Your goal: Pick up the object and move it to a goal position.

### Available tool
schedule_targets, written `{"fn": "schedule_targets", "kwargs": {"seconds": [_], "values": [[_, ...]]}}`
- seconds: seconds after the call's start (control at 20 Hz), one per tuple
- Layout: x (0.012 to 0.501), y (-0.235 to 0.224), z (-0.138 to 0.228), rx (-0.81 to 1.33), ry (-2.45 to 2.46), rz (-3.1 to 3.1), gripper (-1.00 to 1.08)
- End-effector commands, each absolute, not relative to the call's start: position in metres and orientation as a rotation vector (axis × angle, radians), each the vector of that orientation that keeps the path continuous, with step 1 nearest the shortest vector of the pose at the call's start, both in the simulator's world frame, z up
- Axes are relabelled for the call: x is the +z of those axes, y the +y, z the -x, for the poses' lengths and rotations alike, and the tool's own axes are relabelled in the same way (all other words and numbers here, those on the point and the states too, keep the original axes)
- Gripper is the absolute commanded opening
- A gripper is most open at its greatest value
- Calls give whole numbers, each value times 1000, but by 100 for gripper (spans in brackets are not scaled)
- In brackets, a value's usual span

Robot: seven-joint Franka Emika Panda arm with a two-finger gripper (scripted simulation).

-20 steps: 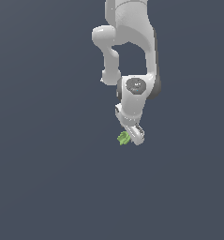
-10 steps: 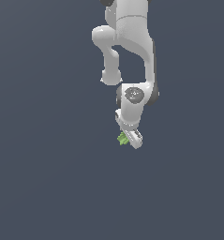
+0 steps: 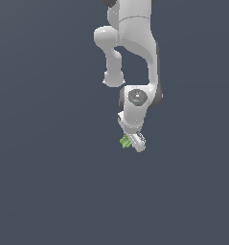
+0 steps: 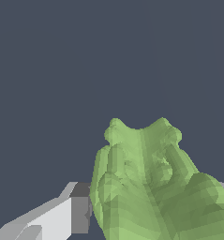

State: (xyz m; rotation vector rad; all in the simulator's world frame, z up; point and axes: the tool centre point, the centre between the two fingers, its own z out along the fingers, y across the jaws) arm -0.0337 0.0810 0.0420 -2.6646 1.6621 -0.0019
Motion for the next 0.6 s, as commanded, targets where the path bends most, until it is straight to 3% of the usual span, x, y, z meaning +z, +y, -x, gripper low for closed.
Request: {"fn": "schedule_targets", "kwargs": {"seconds": [0.0,0.55], "values": [[41,81,34,0,1663,2666,-100],[60,87,15,-2,1662,2665,-100]]}}
